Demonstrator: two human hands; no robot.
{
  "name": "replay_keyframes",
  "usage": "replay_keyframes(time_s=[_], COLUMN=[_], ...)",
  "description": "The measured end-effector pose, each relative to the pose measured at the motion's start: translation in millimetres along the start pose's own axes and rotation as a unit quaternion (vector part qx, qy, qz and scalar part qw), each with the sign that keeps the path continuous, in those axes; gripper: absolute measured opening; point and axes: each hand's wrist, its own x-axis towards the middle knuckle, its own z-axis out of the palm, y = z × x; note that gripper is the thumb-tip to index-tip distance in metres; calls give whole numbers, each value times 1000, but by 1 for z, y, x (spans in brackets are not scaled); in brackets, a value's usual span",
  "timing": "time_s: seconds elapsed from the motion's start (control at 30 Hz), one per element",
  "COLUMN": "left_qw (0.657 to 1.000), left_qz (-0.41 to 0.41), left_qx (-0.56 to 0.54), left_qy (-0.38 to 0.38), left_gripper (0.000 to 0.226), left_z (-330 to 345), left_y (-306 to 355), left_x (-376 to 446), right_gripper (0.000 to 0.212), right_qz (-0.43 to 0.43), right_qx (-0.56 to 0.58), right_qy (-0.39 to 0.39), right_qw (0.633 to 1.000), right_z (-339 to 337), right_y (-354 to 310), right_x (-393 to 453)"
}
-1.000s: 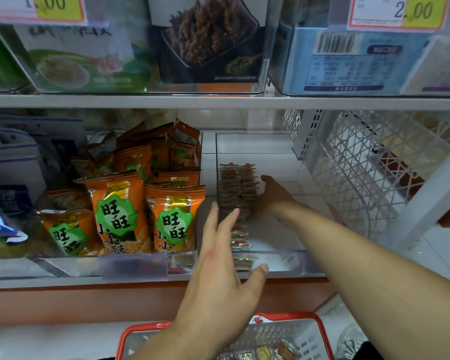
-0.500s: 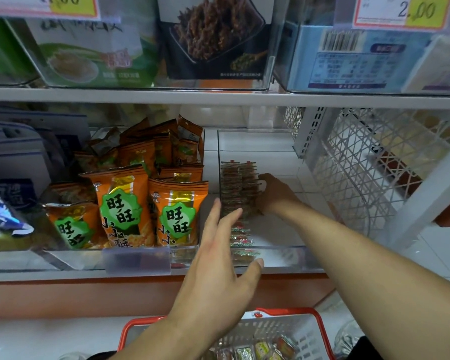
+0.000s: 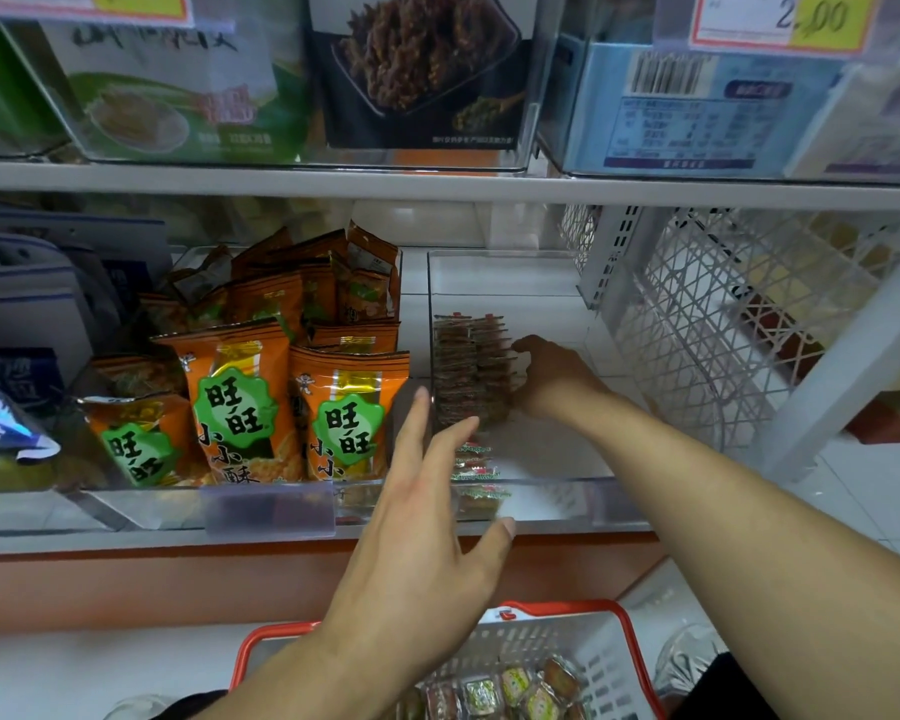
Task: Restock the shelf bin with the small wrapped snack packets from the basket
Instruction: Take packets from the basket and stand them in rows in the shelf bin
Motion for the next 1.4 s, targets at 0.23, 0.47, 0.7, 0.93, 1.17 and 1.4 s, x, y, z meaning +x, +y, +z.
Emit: replay_keyframes(time_s=[0.23, 0.47, 0.7, 0.93, 1.17, 1.4], left_qw=[989, 951, 857, 870, 837, 822], left_qz=[124, -40, -208, -290, -284, -265], left_qx=[20, 195, 262, 132, 255, 295], left_qy=[80, -236, -392, -376, -393, -408], left_gripper=[21, 28, 47, 34, 50, 39], left_z=[-7, 41, 85, 147, 220, 230], left_y=[-3, -88, -208, -246, -247, -259], left_x=[-20, -49, -83, -94, -120, -114], right_gripper=[19, 13, 55, 95, 82, 42], right_qz=[-275, -421, -116, -163, -138, -108], right_qx=[74, -53, -195, -221, -235, -259], right_qy=[247, -29, -353, -339, -328, -390], right_qw=[926, 905, 908, 900, 904, 877], right_z=[-15, 104, 227, 294, 323, 324], right_y=[-12, 55, 153, 161, 169, 168], right_x=[-85, -181, -201, -188, -201, -204])
